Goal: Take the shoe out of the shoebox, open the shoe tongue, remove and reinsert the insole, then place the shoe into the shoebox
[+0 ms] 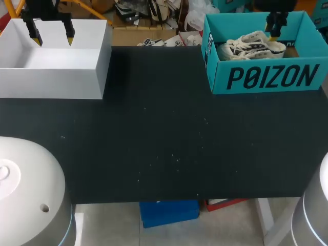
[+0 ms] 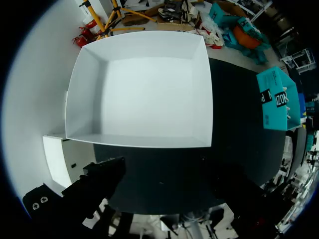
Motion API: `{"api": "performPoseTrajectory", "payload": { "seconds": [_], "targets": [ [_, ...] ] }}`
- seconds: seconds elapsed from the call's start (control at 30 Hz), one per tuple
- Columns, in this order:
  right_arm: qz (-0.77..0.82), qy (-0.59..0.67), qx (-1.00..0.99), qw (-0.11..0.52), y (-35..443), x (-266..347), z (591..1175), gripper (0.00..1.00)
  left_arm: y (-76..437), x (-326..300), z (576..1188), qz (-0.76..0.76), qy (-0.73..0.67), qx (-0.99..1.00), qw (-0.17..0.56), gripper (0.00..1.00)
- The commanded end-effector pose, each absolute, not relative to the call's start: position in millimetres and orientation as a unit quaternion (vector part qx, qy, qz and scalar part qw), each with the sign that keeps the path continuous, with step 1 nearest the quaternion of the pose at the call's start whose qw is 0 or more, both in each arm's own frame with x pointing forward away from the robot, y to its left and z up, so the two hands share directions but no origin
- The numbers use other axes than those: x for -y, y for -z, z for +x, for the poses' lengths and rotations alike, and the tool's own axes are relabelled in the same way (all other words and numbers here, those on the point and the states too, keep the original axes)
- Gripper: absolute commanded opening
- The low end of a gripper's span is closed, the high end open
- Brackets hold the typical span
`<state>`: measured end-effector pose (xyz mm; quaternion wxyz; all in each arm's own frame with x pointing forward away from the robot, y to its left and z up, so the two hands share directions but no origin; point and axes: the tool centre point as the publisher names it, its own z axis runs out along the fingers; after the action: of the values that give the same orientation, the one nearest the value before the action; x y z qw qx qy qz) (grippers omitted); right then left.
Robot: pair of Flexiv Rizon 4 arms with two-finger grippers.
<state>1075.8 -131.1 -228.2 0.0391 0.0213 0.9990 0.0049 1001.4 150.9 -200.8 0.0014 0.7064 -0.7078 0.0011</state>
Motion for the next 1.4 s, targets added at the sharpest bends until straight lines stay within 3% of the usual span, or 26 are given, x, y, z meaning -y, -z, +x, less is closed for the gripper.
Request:
{"api": "performPoseTrajectory", "payload": {
  "seconds": [0.03, 0.77, 1.4],
  "targets": [
    [0.014, 0.002, -0.999, 0.032, 247, 130, 1097, 0.48, 200, -150, 1001, 0.707, 0.000, 0.707, 0.001, 1.00],
    [0.009, -0.002, -1.000, 0.030, 346, 154, 1139, 0.43, 200, -150, 1001, 0.707, 0.000, 0.707, 0.001, 1.00],
    [0.009, -0.004, -1.000, 0.011, 395, 151, 1152, 0.39, 200, -150, 1001, 0.707, 0.000, 0.707, 0.001, 1.00]
  ]
}}
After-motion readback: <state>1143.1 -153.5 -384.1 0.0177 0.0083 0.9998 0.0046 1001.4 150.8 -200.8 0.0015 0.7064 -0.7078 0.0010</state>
